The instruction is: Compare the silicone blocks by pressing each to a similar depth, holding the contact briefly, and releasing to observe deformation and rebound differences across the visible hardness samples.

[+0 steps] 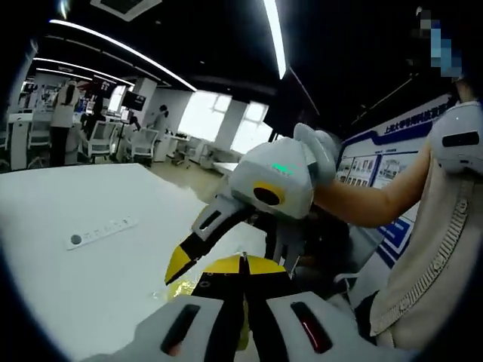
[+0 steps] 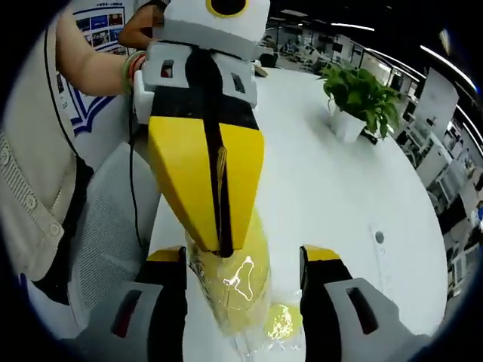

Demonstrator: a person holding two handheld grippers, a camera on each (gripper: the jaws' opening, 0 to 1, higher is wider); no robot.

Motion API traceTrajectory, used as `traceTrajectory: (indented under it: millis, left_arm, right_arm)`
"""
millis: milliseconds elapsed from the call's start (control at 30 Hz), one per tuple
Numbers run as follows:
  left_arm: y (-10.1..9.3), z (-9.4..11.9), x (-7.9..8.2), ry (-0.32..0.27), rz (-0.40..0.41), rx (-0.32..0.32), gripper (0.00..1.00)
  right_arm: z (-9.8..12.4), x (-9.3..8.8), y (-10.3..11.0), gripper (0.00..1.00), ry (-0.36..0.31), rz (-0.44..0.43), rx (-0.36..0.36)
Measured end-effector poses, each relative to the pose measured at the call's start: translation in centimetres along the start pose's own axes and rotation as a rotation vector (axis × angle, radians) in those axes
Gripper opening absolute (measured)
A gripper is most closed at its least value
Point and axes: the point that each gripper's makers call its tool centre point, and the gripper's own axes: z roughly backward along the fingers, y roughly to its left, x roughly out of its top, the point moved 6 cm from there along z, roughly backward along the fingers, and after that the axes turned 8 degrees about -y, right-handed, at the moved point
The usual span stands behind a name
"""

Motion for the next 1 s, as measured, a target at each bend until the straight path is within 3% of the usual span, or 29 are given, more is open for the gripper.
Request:
traceTrajectory:
  millis: [133,367,633,767,1000]
  left_arm:
    - [-0.2,0.2,0.3,-0.016,-0.002,-0.012,0.00]
    - [-0.9,0.3,0.2,0.010,-0.033,-0.048,0.00]
    - [-1.5,0.4,0.5,-0.005,-0.052,-0.081,0.00]
    - [-1.9,0.3,0.7,-0.005,-0.078,-0.097,0.00]
    - [-2.1,0.2,0.8,-0.005,-0.089,-0.101,0.00]
  right_arm:
    - [-0.2,-0.1,0.4,0.40,0.007,-0.010,0.034]
    - [-0.2,-0.1,0.6,0.29,0.008,0.027,0.048]
    - [0.4,0.3,1.3,0.16,-0.013,0.014,0.059]
    - [0.6,0.4,1.7,0.10,-0.021,-0.023,0.082]
    - [0.7,0.4,1.9,0.07,-0.025,-0.015,0.092]
